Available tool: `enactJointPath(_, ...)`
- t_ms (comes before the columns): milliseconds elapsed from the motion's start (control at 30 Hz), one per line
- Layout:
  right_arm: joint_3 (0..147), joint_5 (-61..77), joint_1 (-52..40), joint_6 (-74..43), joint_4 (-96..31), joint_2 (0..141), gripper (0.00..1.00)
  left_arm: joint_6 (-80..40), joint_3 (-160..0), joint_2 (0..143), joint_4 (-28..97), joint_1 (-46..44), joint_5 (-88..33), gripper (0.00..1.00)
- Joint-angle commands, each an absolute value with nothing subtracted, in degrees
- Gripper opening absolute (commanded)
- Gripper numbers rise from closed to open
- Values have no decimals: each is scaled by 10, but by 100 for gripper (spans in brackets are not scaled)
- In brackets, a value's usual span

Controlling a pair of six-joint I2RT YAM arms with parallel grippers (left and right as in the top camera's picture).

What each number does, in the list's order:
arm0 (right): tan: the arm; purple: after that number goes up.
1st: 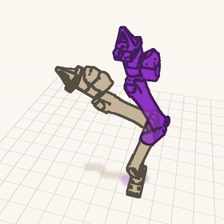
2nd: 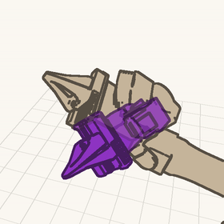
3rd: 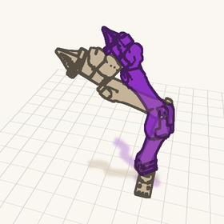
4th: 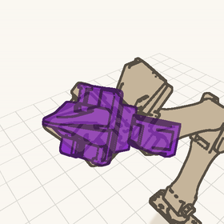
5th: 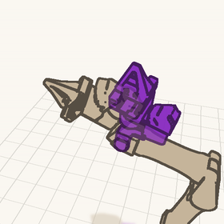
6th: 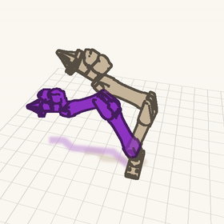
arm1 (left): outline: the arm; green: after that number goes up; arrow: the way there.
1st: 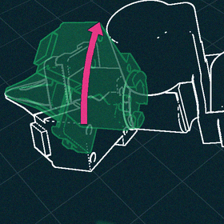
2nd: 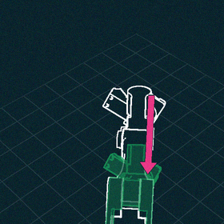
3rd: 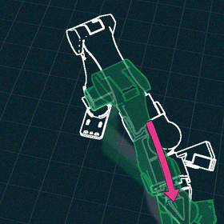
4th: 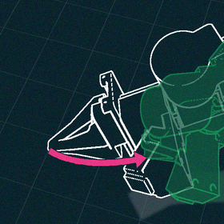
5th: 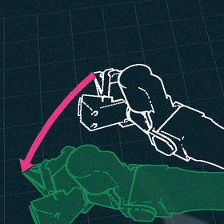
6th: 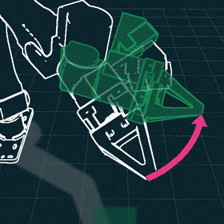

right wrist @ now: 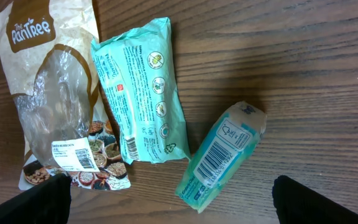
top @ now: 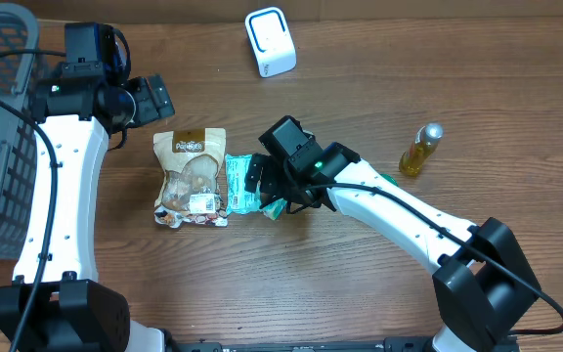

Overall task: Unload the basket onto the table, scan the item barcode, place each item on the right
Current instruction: 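Release the jar and move the right gripper over the tissue pack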

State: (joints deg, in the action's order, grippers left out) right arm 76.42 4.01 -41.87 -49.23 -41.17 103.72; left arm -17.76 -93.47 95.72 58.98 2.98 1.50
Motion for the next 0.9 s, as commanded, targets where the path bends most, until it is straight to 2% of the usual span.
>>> enactJointPath(0, 762, 28, -398, -490, -420, 1030, 98, -173, -940, 956, 589, 26, 17, 100)
enactJointPath(100, 762, 27, -384, -491, -446, 1030, 92, -173, -940, 956, 589, 26, 17, 100)
enactJointPath(233, 762, 28, -380, -491, -458, 1030, 79, -173, -940, 956, 589, 26, 17, 100)
enactJointPath(867, 762, 28, -383, -495, -456, 1030, 79, -173, -940, 956, 589, 26, 17, 100)
